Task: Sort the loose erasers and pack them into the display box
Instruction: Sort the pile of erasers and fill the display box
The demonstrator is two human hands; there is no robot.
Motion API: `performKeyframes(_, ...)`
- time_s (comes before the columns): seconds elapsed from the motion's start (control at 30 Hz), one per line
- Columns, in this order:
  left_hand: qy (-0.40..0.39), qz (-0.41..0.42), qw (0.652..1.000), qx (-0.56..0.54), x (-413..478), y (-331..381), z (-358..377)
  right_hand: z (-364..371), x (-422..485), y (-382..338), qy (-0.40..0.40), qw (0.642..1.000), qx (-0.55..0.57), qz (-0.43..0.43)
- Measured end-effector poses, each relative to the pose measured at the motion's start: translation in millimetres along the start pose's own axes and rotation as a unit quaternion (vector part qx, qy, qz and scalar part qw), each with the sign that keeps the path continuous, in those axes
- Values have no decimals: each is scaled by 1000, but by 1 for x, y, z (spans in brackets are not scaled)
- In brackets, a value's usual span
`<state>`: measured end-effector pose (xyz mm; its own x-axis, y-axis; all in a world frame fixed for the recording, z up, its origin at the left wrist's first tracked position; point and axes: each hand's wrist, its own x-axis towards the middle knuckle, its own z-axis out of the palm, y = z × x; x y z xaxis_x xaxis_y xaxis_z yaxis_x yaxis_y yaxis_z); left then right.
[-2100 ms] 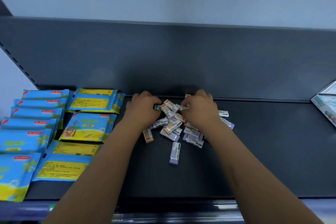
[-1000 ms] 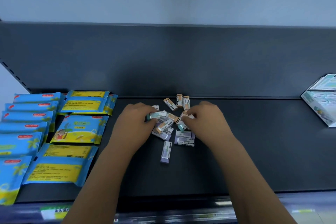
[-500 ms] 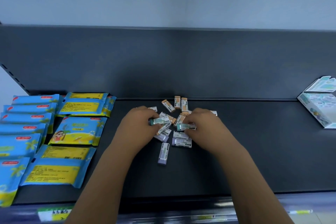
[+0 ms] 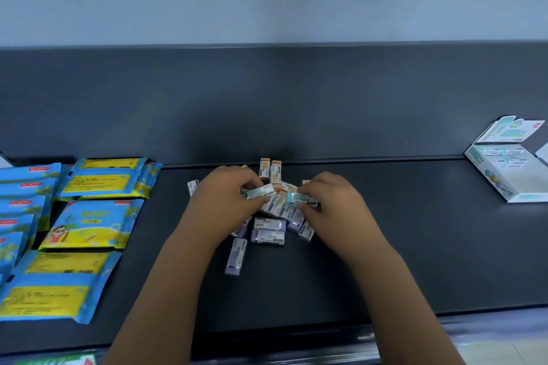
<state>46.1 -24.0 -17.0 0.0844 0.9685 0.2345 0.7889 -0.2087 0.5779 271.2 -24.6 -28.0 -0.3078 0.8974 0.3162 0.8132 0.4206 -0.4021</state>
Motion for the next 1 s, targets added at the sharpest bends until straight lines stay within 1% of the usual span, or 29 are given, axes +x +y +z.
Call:
performKeyframes(0.1, 30, 33, 999, -5, 5, 26, 15, -15, -1, 23, 33, 999, 29, 6)
performKeyframes(0.17, 45, 64, 997, 18, 11, 42, 29, -26, -2, 43, 49, 998, 37, 10)
performKeyframes(0.27, 38, 94, 994, 39, 19, 69, 56, -44, -10, 79, 65, 997, 31, 3)
performKeyframes(0.57, 70, 65, 995, 42, 42, 203, 163, -132, -38, 225, 45, 999, 2, -20)
performKeyframes(0.7, 61, 59, 995, 48, 53, 257, 209, -168, -49, 283, 34, 999, 11, -17)
performKeyframes(0.9, 63, 91, 992, 54, 80, 315, 255, -198, -58, 340, 78, 995, 66, -1)
performKeyframes(1.0, 49, 101, 991, 66, 95, 334, 273, -209, -56, 363, 84, 995, 61, 1)
